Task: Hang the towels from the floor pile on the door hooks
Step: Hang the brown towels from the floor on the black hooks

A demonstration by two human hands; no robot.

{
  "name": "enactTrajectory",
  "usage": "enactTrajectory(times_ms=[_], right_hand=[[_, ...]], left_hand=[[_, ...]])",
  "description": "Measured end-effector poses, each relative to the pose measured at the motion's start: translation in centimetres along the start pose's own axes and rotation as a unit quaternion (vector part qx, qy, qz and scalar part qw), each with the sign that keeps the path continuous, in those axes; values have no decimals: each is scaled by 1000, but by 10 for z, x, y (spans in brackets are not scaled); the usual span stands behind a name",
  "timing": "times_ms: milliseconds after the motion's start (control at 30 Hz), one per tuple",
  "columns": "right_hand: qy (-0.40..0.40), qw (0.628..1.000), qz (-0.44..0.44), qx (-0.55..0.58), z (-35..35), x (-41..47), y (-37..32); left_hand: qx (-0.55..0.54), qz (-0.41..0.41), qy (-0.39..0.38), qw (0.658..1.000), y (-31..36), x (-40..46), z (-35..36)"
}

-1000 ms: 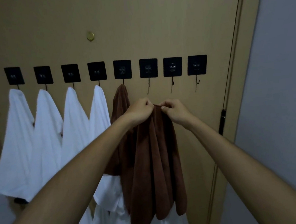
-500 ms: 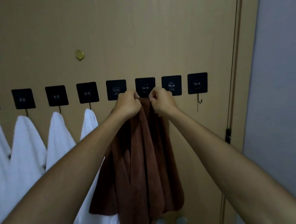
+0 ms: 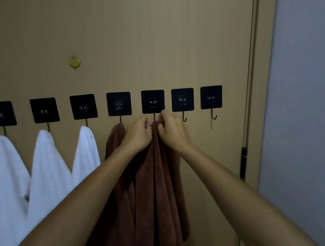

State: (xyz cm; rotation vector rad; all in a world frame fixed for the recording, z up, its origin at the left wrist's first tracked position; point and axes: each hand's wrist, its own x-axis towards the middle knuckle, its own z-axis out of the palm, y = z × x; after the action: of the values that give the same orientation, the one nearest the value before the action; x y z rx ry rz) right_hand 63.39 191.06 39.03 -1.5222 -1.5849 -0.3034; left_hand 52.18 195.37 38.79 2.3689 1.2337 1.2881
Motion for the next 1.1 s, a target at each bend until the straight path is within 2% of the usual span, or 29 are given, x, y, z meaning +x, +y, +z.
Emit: enactTrajectory(times_ms=[233, 400, 533, 700, 933, 1100], right_hand=[[23, 999, -8, 25, 7, -7, 7], [20, 998, 4, 53, 16, -21, 13], [0, 998, 2, 57, 14, -21, 15], [4, 998, -20, 61, 14, -23, 15], [7, 995, -6, 99, 18, -27, 14], [18, 993, -5, 114, 26, -31, 18]], left_hand=[[7, -4, 26, 1000, 7, -8, 5], [-84, -54, -6, 995, 10, -18, 12], [-99, -57, -10, 993, 13, -21, 17], [-87, -41, -19, 995, 9, -21, 16], [-41, -9, -24, 999, 4, -25, 16], [-38, -28, -77, 996, -1, -31, 22]])
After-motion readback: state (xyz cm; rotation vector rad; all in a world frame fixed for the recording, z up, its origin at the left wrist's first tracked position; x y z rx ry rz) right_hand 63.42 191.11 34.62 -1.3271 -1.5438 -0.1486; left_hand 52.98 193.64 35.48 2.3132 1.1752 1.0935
